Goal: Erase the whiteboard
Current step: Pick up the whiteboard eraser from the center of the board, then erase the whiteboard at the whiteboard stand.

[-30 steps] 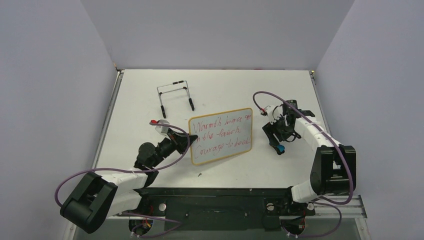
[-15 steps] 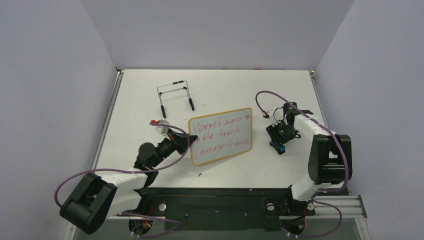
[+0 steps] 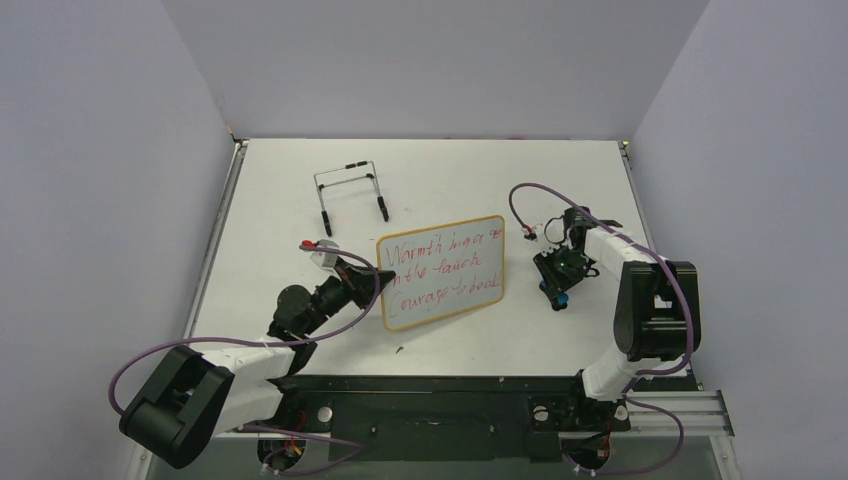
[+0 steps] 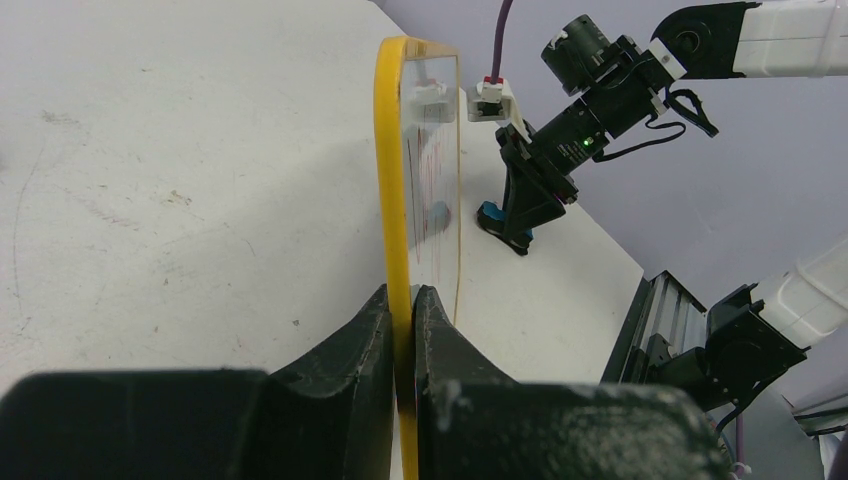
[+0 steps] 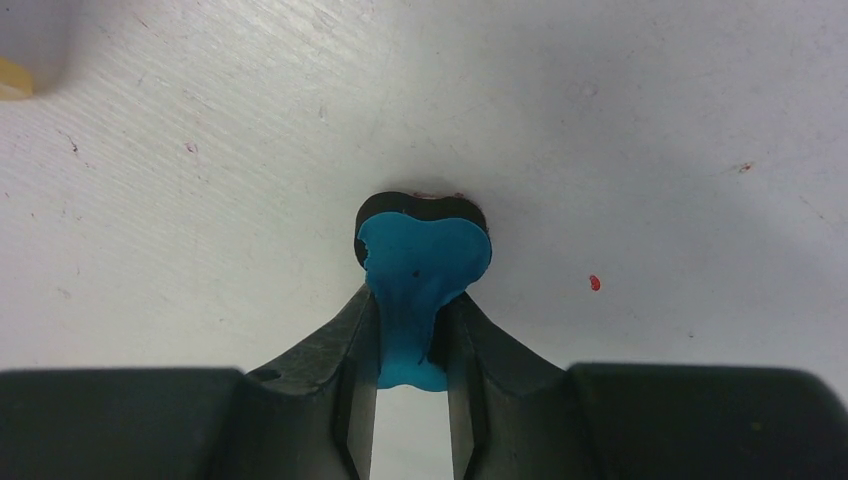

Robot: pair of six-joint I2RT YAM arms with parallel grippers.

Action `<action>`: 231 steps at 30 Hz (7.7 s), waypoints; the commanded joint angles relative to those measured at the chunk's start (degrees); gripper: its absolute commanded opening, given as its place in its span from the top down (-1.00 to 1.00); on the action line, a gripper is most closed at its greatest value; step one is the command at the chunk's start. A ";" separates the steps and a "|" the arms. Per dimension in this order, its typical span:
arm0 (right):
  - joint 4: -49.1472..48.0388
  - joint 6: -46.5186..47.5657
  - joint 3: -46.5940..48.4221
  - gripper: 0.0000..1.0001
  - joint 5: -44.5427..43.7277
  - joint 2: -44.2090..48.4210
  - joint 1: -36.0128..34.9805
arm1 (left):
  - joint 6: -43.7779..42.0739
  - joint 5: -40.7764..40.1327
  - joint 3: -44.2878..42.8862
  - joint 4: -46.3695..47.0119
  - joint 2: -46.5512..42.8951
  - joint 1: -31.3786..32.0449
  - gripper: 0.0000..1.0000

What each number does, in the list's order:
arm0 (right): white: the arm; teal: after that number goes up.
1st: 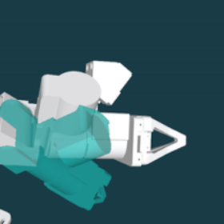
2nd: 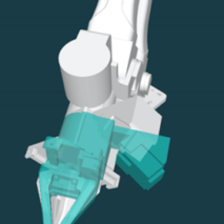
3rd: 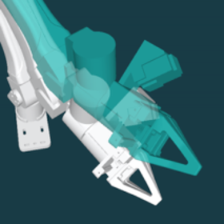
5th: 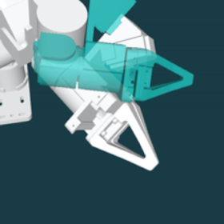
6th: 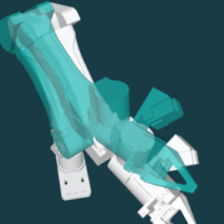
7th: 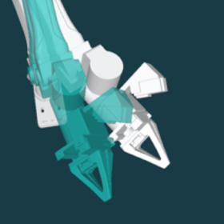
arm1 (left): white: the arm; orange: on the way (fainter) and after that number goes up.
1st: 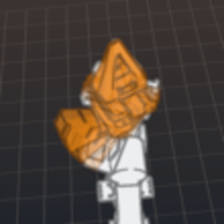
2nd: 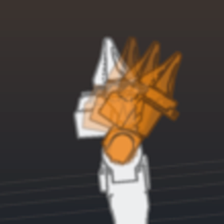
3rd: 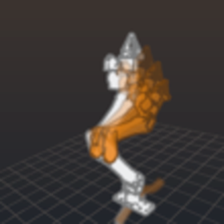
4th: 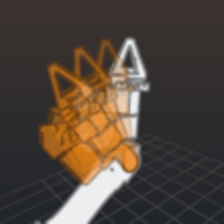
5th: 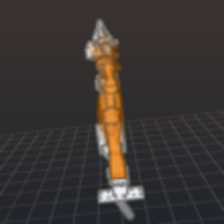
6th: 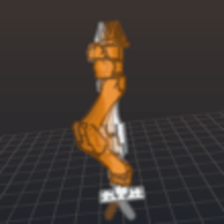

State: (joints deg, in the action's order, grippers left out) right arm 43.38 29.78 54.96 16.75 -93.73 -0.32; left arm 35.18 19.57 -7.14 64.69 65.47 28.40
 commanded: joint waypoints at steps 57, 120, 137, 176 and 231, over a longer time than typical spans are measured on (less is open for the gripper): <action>-16.62 -20.70 28.40 1.00 -21.61 -0.30 -53.77 | 6.36 -24.27 -2.93 3.72 6.96 15.72 1.00; -11.45 8.22 17.83 1.00 -27.23 4.45 -61.20 | 9.53 -17.01 -0.30 9.38 5.87 13.92 1.00; -13.98 6.57 21.08 1.00 -37.49 1.95 -68.68 | 11.89 -16.71 -1.02 7.12 4.87 12.55 1.00; -17.46 3.69 19.00 1.00 -43.15 0.94 -62.84 | 12.74 -15.28 -0.05 8.35 4.57 11.83 1.00; -9.73 -2.88 23.06 1.00 -12.50 1.32 -58.68 | 10.43 -11.57 -0.90 9.24 6.13 11.82 1.00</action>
State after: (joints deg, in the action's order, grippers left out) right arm 32.27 27.49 76.31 -1.67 -92.92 -58.33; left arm 49.23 3.49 -6.35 67.66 72.99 39.55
